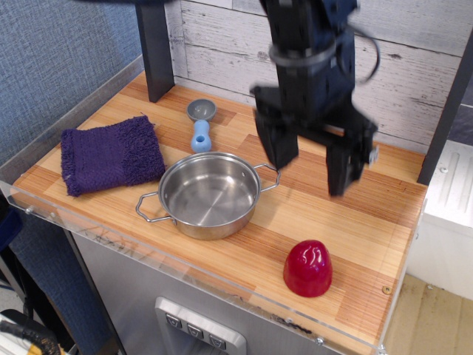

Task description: Move food to the front right table edge

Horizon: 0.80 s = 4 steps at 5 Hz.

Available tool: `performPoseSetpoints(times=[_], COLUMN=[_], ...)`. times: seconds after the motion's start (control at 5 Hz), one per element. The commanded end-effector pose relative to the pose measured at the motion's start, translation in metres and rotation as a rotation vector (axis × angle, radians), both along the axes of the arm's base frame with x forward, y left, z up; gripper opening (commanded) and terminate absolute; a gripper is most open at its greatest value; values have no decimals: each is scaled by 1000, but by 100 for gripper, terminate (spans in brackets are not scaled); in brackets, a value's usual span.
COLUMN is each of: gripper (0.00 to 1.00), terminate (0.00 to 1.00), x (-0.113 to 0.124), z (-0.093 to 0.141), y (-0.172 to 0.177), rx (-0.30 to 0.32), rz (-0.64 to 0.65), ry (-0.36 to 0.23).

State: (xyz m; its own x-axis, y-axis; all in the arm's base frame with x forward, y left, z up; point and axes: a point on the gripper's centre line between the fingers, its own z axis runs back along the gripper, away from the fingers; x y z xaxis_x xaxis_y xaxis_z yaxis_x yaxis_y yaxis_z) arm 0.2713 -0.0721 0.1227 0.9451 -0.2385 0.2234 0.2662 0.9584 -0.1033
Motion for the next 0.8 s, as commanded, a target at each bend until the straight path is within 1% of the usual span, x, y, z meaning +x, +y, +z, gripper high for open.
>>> performPoseSetpoints(times=[0.0, 0.4, 0.6], gripper=[100, 100, 100], terminate=[0, 0, 100], x=[1, 1, 1], z=[44, 44, 44], y=[22, 22, 22], rx=[20, 20, 20], rz=[38, 38, 38], ry=[-138, -138, -138])
